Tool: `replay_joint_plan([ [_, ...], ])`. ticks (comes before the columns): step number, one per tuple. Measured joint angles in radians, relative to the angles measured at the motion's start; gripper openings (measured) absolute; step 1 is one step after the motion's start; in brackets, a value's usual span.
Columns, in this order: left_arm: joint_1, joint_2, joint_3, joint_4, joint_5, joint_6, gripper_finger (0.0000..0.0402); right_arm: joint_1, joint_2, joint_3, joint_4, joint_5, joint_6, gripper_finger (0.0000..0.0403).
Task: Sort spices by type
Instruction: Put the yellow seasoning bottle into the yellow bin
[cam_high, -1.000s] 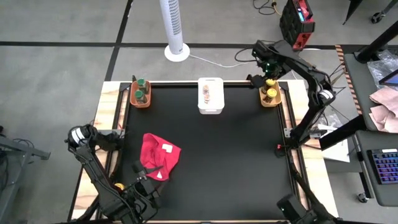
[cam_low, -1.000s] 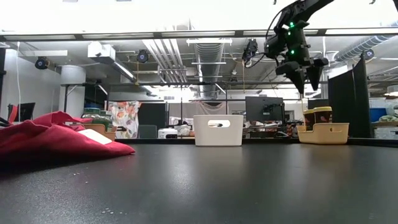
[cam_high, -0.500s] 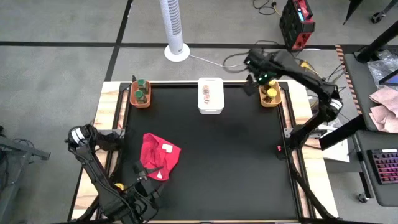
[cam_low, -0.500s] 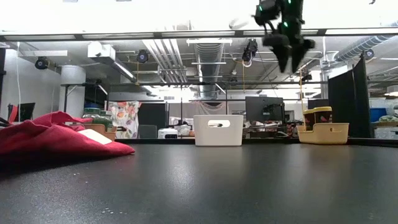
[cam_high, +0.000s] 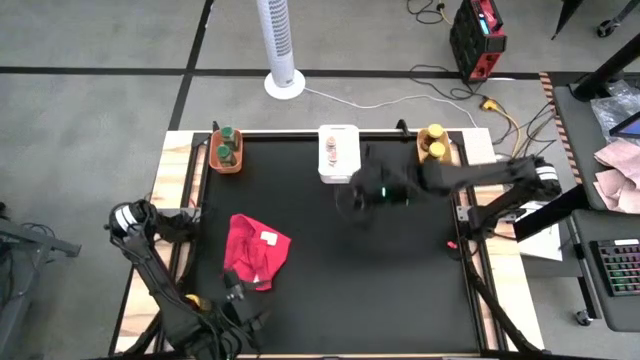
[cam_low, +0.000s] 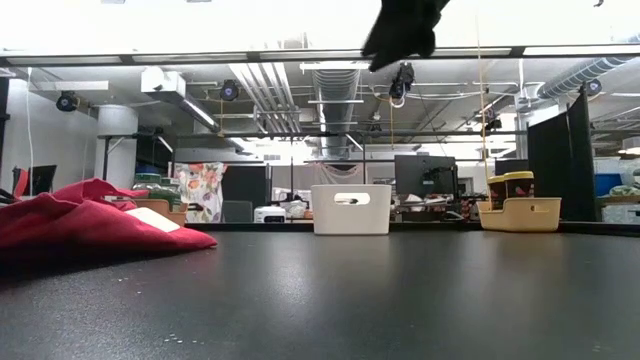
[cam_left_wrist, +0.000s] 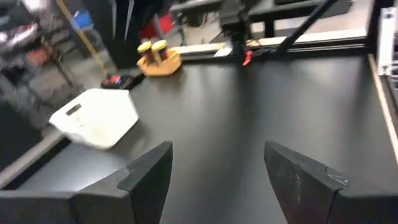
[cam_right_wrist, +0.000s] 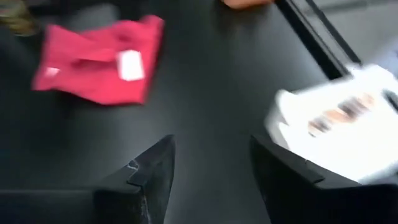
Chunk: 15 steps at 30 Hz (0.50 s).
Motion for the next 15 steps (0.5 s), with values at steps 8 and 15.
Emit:
replay_joint_plan([
  [8, 0.059, 0.0, -0.145, 0.634, 0.149, 0.576, 0.0238, 0.174, 0.021, -0.239, 0.434, 0.185, 0.028, 0.0162],
  [15, 0.128, 0.0, -0.403, 1.334, 0.376, 1.037, 0.0238, 0.175, 0.029, -0.373, 0.69, 0.202, 0.079, 0.0109],
])
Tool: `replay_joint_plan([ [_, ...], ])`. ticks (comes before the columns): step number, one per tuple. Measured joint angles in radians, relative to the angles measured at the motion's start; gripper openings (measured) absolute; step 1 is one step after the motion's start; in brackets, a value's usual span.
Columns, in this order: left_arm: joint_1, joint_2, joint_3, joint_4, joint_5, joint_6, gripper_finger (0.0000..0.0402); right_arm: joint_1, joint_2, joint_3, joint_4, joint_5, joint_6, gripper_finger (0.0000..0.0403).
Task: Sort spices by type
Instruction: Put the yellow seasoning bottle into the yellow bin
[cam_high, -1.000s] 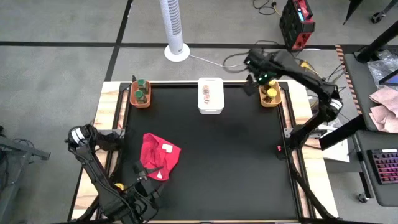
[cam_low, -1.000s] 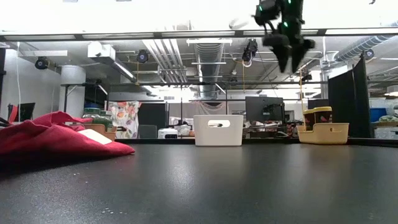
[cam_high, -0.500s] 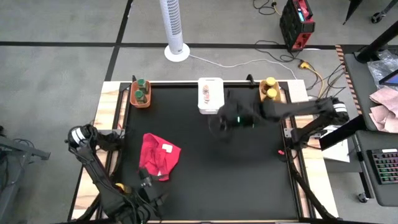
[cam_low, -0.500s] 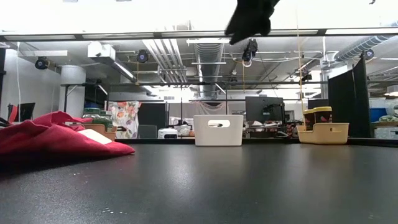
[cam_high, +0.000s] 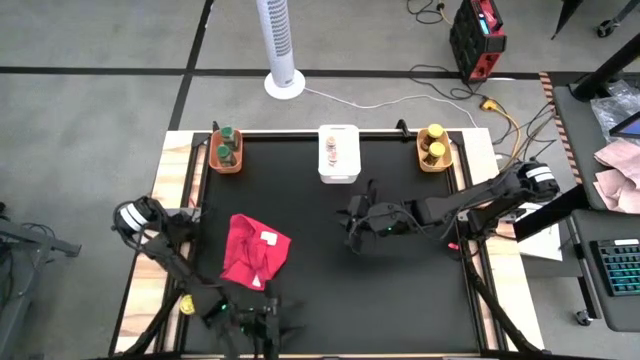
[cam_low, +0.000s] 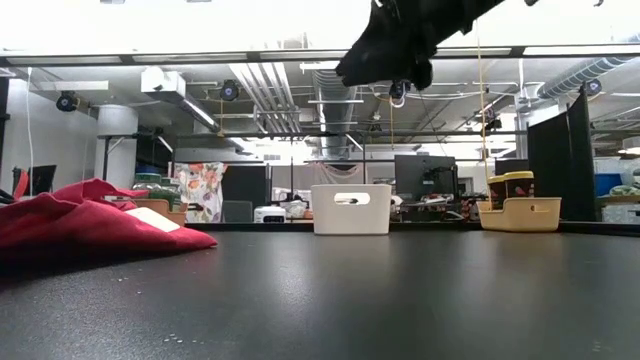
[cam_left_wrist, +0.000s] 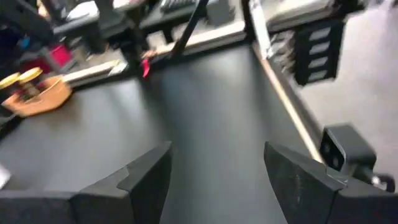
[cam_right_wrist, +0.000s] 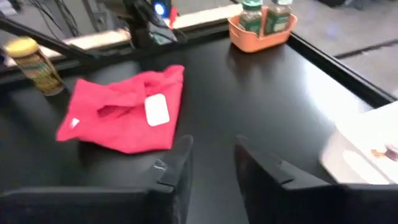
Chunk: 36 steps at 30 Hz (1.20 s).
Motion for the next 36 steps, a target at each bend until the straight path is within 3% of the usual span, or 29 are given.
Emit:
replay_joint_plan([
  [3, 0.027, 0.0, -0.08, 0.198, 0.05, 0.065, 0.0238, 0.005, 0.022, -0.063, 0.151, 0.0, -0.018, 0.0086],
  [7, 0.034, 0.0, -0.11, 0.245, 0.054, 0.066, 0.0238, 0.004, 0.054, -0.116, 0.291, -0.001, -0.047, 0.0058],
  [15, 0.034, -0.001, -0.105, 0.241, 0.054, 0.058, 0.0238, 0.004, 0.089, -0.12, 0.289, -0.002, -0.08, 0.0028],
  [31, 0.035, -0.002, -0.105, 0.23, 0.047, -0.03, 0.0238, 0.004, 0.124, -0.12, 0.291, -0.002, -0.104, 0.0029],
  [36, 0.035, -0.004, -0.104, 0.207, 0.047, -0.186, 0.0238, 0.004, 0.124, -0.12, 0.29, -0.002, -0.105, 0.0029],
])
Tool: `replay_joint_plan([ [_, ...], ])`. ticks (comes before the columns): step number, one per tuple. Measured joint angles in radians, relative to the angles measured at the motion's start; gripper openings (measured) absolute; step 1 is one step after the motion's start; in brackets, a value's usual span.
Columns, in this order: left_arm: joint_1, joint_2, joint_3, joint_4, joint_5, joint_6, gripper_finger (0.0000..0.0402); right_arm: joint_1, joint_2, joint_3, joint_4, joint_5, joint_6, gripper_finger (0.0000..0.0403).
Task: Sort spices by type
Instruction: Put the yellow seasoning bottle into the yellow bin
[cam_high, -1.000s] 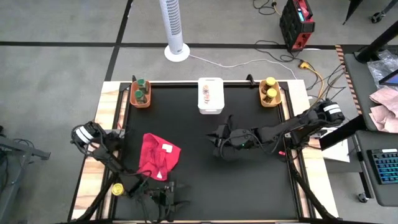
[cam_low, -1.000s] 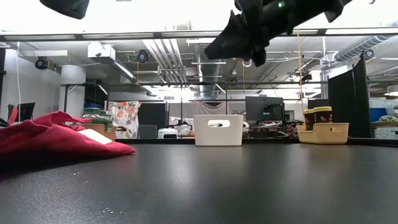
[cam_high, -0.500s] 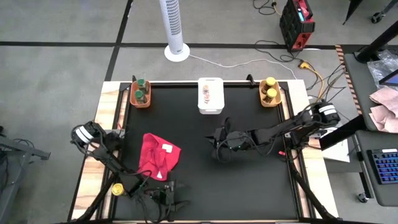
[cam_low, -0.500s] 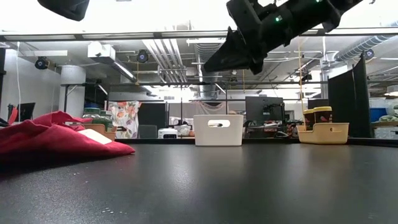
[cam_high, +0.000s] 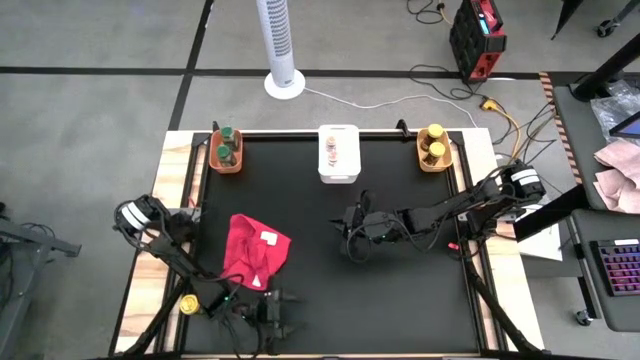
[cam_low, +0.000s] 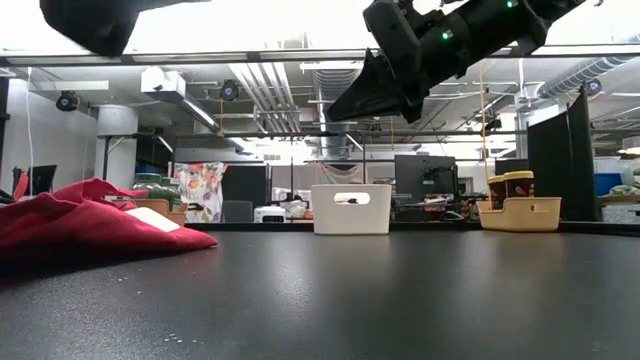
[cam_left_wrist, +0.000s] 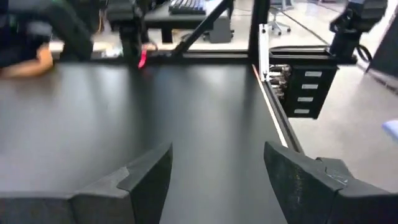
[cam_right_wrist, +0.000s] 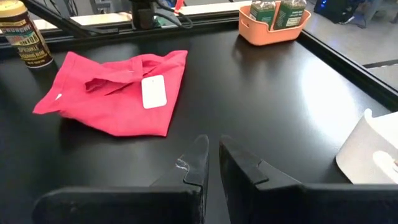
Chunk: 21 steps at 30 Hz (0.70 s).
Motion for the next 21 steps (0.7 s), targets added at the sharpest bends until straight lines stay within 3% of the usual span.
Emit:
replay_joint_plan([
  [7, -0.004, -0.043, 0.118, -0.313, 0.142, -0.275, 0.0238, 0.002, -0.031, 0.004, -0.03, -0.011, -0.035, 0.0028],
  [10, -0.004, -0.04, 0.232, -0.553, 0.158, -0.39, 0.0238, 0.002, -0.036, 0.007, -0.032, -0.011, -0.065, 0.0028],
  [16, -0.043, 0.012, 0.483, -1.093, 0.287, -0.612, 0.0238, 0.002, -0.036, 0.012, -0.034, -0.011, -0.12, 0.0028],
  [21, -0.067, 0.047, 0.637, -1.398, 0.432, -0.799, 0.0238, 0.004, -0.036, 0.012, -0.074, -0.02, -0.121, 0.0028],
])
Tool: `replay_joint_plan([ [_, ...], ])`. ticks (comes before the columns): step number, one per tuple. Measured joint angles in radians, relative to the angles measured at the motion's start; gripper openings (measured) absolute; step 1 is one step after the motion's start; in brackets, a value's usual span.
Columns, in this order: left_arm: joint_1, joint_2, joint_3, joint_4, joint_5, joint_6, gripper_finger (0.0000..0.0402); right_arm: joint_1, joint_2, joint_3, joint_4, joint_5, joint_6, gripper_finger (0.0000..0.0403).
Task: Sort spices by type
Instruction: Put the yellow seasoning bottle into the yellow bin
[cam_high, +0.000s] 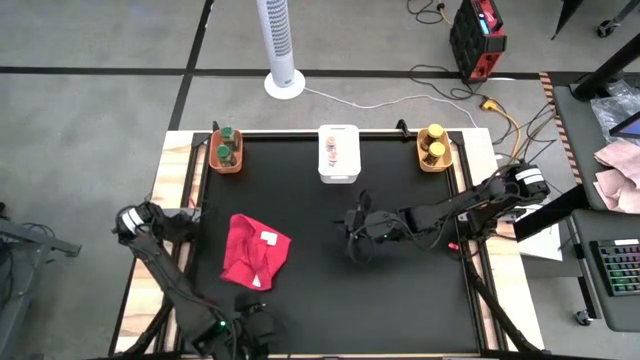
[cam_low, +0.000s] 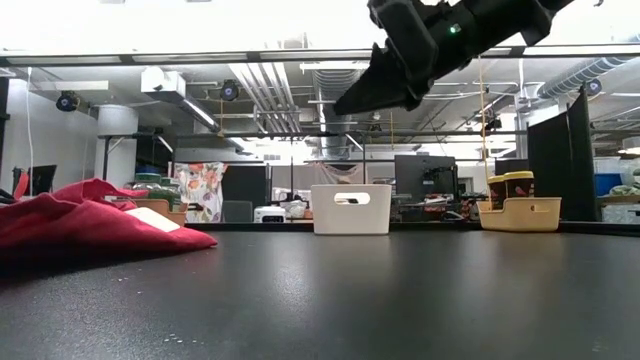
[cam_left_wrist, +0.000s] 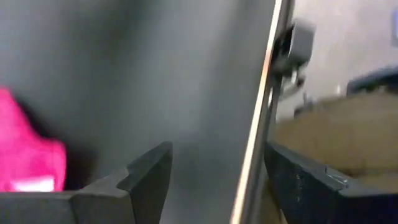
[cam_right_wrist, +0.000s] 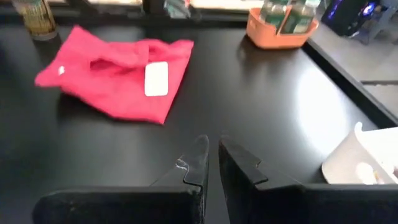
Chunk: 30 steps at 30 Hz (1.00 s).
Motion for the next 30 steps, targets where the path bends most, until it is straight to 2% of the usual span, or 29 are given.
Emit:
replay_joint_plan([
  [3, -0.002, 0.023, 0.082, -0.125, 0.124, -0.097, 0.0238, 0.0, 0.0, 0.0, -0.041, -0.001, 0.027, 0.0028],
  [6, -0.002, 0.03, 0.159, -0.21, 0.191, -0.18, 0.0238, 0.0, 0.0, 0.0, -0.065, -0.001, 0.056, 0.0029],
  [12, 0.0, 0.047, 0.297, -0.462, 0.253, -0.346, 0.0238, 0.0, 0.001, -0.001, -0.072, -0.001, 0.054, 0.0029],
  [18, 0.0, 0.047, 0.353, -0.696, 0.338, -0.514, 0.0238, 0.0, -0.006, -0.001, -0.141, -0.001, 0.044, 0.0028],
  [26, 0.0, 0.044, 0.344, -0.695, 0.341, -0.511, 0.0238, 0.003, -0.09, -0.002, -0.443, 0.022, 0.203, 0.0028],
  [30, 0.001, 0.045, 0.334, -0.695, 0.34, -0.491, 0.0238, 0.022, -0.106, -0.003, -0.527, 0.024, 0.262, 0.0028],
])
